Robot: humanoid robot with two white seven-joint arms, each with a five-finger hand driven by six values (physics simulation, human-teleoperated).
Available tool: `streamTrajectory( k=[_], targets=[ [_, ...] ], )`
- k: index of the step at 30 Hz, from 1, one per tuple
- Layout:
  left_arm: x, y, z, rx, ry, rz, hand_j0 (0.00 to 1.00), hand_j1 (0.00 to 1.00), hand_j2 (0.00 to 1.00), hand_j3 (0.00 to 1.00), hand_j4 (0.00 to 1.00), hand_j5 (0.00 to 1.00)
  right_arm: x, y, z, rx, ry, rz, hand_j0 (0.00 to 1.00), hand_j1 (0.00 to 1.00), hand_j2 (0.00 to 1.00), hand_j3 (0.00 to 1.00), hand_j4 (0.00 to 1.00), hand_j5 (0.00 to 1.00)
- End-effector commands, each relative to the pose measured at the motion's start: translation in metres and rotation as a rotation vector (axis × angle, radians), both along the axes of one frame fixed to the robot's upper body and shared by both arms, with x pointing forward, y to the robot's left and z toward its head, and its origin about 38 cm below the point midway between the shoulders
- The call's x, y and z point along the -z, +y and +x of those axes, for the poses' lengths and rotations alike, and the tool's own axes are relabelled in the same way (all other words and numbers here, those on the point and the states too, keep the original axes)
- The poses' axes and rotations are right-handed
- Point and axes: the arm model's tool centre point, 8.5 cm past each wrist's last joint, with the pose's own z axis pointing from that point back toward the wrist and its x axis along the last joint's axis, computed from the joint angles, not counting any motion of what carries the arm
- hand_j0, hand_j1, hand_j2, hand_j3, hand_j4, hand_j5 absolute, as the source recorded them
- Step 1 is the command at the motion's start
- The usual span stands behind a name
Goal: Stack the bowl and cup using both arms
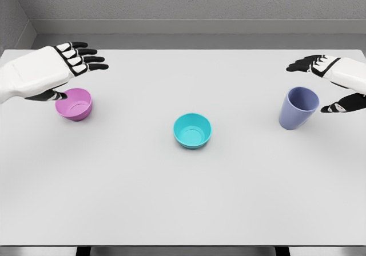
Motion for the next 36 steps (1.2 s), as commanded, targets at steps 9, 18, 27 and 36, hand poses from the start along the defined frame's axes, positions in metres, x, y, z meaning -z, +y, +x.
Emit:
streamTrajectory(
  k=[9,18,27,36],
  targets=[
    [0.018,0.043,0.014,-0.142,0.247,0.258,1.0,1.0,1.0,1.0,1.0,1.0,-0.006,-0.007,-0.002,0.013,-0.003,-0.028,1.0,1.0,1.0,1.0,1.0,1.0],
    [0.022,-0.003,0.037,0.05,0.508,-0.047,1.0,1.0,1.0,1.0,1.0,1.0,-0.02,-0.025,-0.007,0.04,-0.02,-0.122,1.0,1.0,1.0,1.0,1.0,1.0],
    [0.018,0.003,0.039,0.037,0.511,-0.054,1.0,1.0,1.0,1.0,1.0,1.0,-0.039,-0.015,-0.002,0.009,-0.109,-0.216,1.0,1.0,1.0,1.0,1.0,1.0],
    [0.029,0.023,0.045,-0.114,0.531,0.016,1.0,1.0,1.0,1.0,1.0,1.0,-0.03,0.005,0.006,-0.03,-0.148,-0.231,1.0,1.0,1.0,1.0,1.0,1.0]
  ],
)
